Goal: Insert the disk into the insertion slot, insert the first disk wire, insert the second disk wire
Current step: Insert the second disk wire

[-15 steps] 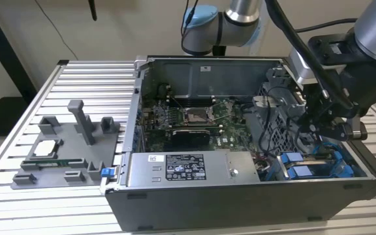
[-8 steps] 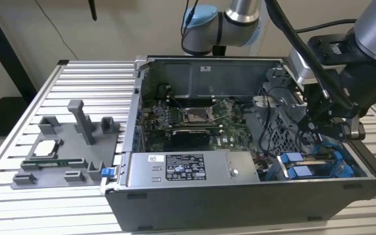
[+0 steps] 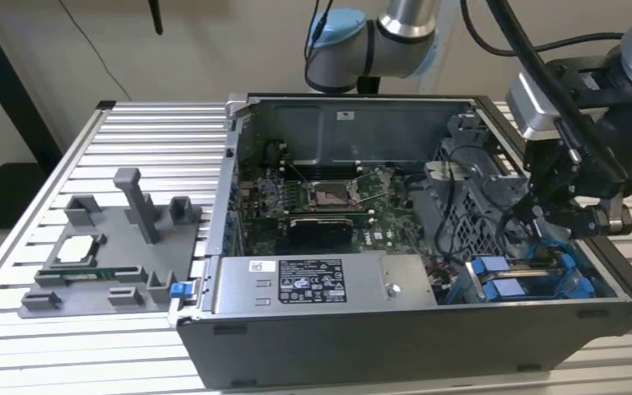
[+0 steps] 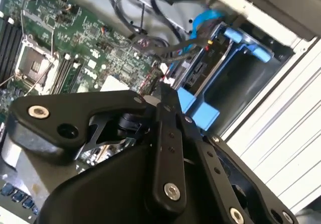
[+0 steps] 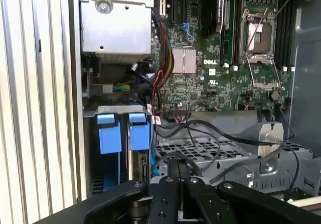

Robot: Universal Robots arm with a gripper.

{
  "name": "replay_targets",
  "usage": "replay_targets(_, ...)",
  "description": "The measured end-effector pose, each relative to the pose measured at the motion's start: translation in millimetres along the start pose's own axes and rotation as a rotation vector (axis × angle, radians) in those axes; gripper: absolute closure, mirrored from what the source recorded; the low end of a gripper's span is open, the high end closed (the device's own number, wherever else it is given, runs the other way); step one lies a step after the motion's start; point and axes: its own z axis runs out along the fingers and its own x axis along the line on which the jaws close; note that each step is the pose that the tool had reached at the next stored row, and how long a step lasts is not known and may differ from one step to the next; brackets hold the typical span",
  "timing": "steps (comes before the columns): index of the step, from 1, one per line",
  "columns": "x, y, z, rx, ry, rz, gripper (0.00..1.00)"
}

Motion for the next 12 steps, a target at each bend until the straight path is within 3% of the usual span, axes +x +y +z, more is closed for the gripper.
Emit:
replay_targets(6,4.4,-23.7,0.1,-0.0003,-0.0021,-0.001,1.00)
replay_targets(7,5.9,-26.3,-0.2,-0.0003,-0.0021,-0.001,0.00)
replay_targets(9,8.4,-32.0,0.0,0.0002,-0.0020,-0.001,0.00)
replay_targets(12,11.7,-37.9,1.2,0.0077,-0.0025,-0.004,0.00)
